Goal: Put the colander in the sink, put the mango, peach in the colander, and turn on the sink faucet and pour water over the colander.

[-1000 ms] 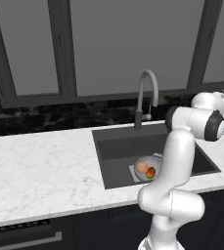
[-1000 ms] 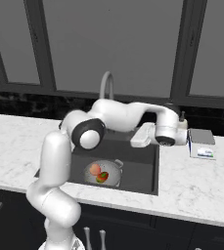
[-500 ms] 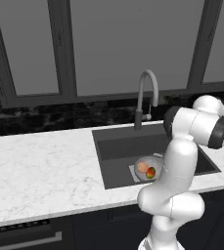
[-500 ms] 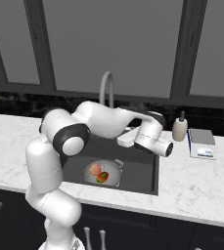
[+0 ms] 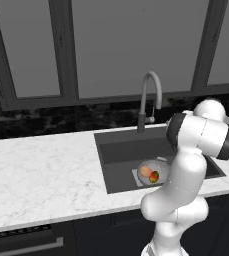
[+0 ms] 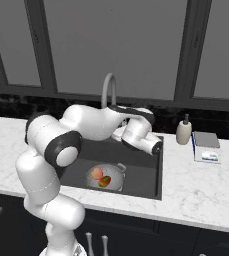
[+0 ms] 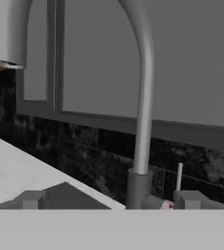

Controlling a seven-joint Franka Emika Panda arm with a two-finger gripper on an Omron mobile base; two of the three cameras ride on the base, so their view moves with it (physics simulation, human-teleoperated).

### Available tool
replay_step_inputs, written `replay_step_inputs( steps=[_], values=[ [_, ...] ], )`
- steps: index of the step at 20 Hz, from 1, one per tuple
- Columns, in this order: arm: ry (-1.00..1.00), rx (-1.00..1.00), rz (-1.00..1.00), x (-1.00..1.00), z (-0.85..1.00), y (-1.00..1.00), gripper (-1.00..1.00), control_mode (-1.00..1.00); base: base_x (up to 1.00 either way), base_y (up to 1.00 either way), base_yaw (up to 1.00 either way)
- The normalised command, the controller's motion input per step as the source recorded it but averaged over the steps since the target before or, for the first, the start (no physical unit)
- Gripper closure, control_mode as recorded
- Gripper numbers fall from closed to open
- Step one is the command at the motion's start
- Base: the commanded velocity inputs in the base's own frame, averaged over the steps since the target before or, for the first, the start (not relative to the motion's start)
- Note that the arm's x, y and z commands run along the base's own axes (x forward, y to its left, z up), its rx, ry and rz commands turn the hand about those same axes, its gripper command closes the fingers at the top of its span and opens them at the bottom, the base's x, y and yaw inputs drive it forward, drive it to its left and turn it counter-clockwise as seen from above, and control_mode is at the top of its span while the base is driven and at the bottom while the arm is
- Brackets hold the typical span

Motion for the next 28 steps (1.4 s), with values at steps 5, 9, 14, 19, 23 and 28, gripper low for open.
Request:
replay_step_inputs(
  steps=[5, 9, 14, 19, 23, 28],
  values=[
    [-0.12, 0.00, 0.00, 0.05, 0.05, 0.20, -1.00, -1.00, 0.00, 0.00, 0.00],
    [-0.16, 0.00, -0.01, 0.01, 0.00, 0.19, -1.00, -1.00, 0.00, 0.00, 0.00],
    [-0.05, 0.00, -0.06, 0.17, 0.03, 0.05, -1.00, -1.00, 0.00, 0.00, 0.00],
    [0.00, 0.00, -0.09, 0.17, 0.12, 0.00, -1.00, -1.00, 0.00, 0.00, 0.00],
    [0.03, 0.00, -0.09, 0.22, 0.06, 0.00, -1.00, -1.00, 0.00, 0.00, 0.00],
    [0.01, 0.00, -0.03, 0.23, 0.00, -0.05, -1.00, -1.00, 0.00, 0.00, 0.00]
  ],
)
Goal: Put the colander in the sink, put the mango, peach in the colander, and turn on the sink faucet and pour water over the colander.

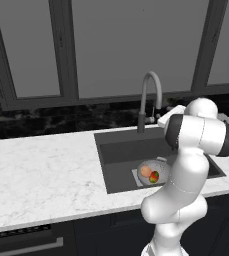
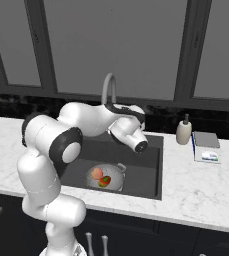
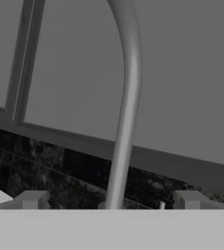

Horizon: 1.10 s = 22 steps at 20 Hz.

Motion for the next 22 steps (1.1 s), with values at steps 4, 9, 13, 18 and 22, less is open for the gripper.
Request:
replay_step_inputs(
  steps=[4, 9, 13, 18, 22],
  values=[
    [0.03, 0.00, -0.03, 0.31, -0.04, -0.08, -1.00, -1.00, 0.00, 0.00, 0.00],
    [0.00, 0.00, 0.00, 0.20, -0.05, -0.11, -1.00, -1.00, 0.00, 0.00, 0.00],
    [0.00, 0.00, 0.00, 0.19, -0.09, -0.04, -1.00, -1.00, 0.00, 0.00, 0.00],
    [0.00, 0.00, 0.00, 0.11, -0.07, 0.00, -1.00, -1.00, 0.00, 0.00, 0.00],
    [0.00, 0.00, 0.00, 0.12, -0.12, 0.00, -1.00, -1.00, 0.00, 0.00, 0.00]
  ],
)
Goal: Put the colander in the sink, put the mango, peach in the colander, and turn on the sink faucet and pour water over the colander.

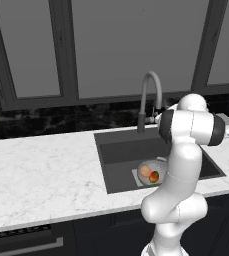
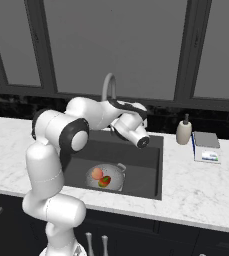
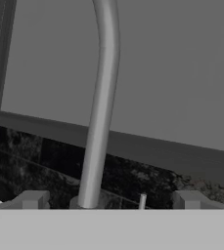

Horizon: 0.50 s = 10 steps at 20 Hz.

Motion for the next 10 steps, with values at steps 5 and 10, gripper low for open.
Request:
replay_step_inputs(
  steps=[5, 10],
  values=[
    [0.00, 0.00, -0.01, 0.24, -0.07, 0.00, -1.00, -1.00, 0.00, 0.00, 0.00],
    [0.00, 0.02, -0.01, 0.29, -0.01, 0.00, -1.00, -1.00, 0.00, 0.00, 0.00]
  ],
)
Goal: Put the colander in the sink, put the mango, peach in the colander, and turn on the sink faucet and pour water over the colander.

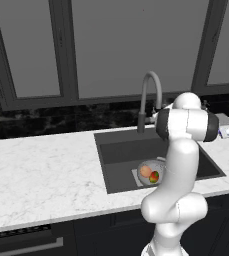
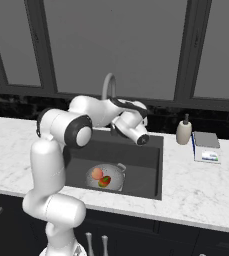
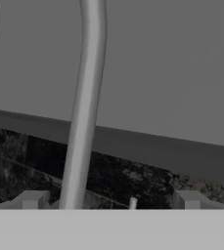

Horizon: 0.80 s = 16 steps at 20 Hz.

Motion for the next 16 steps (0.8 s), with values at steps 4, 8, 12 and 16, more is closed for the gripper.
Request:
replay_step_inputs(
  steps=[4, 8, 12, 16],
  values=[
    [0.00, 0.02, 0.00, 0.20, -0.12, 0.00, -1.00, -1.00, 0.00, 0.00, 0.00],
    [0.00, 0.04, 0.00, 0.24, -0.19, 0.00, -1.00, -1.00, 0.00, 0.00, 0.00],
    [0.00, 0.05, 0.00, 0.25, -0.15, 0.00, -1.00, -1.00, 0.00, 0.00, 0.00],
    [0.00, 0.06, 0.00, 0.26, -0.08, 0.00, -1.00, -1.00, 0.00, 0.00, 0.00]
  ],
)
